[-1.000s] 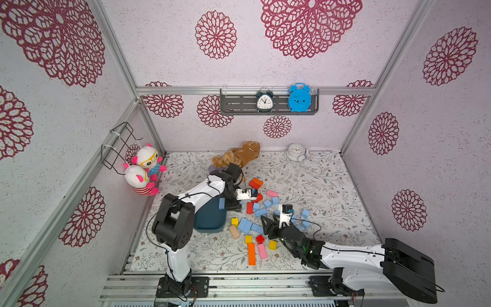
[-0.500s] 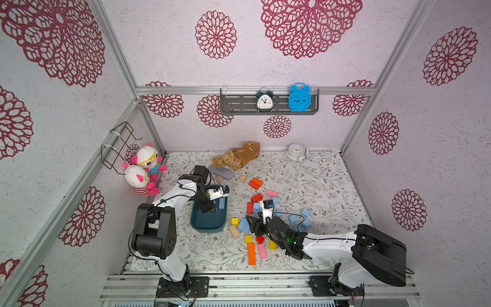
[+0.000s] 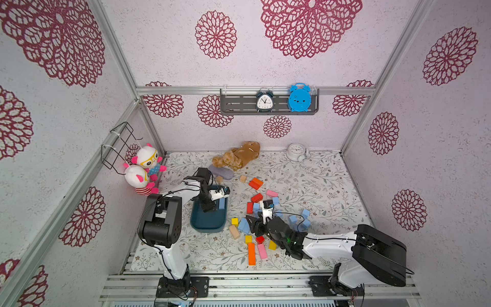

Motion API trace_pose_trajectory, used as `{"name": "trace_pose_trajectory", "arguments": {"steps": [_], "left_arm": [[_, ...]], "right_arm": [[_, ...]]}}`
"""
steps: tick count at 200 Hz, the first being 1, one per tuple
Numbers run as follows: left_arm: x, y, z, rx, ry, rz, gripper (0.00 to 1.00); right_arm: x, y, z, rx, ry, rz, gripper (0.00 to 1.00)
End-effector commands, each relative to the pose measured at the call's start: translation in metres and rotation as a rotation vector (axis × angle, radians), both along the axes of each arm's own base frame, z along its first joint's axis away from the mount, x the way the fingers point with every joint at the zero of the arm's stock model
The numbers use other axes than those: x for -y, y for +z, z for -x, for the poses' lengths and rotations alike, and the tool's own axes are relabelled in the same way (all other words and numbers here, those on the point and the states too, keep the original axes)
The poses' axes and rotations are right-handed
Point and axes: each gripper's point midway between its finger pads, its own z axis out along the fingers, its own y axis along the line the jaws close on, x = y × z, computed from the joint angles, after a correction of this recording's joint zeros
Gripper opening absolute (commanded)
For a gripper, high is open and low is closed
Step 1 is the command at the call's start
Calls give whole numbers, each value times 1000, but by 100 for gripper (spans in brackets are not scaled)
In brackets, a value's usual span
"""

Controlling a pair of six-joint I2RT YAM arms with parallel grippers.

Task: Pick out the blue building blocks
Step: Place the building block in the storage box.

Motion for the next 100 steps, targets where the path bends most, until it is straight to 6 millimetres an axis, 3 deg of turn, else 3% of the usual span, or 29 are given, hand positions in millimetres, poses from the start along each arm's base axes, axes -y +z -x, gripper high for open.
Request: {"name": "trace_pose_trajectory", "arguments": {"steps": [1,30,70,100], "left_arm": [[-3,1,-13,84,-244,-70,51],[0,4,-19,111,-281,-64,52],[2,11,-25,155,-292,-71,76],[4,27,-25,190,-288,-55,81]], "right_arm": [[-8,17,-8,23,-7,-46,66],[-10,17,-8,21,-4,-44,67],[-10,17,-8,19,-3,-46,66],[-10,17,-7,20,-1,-49,67]]}}
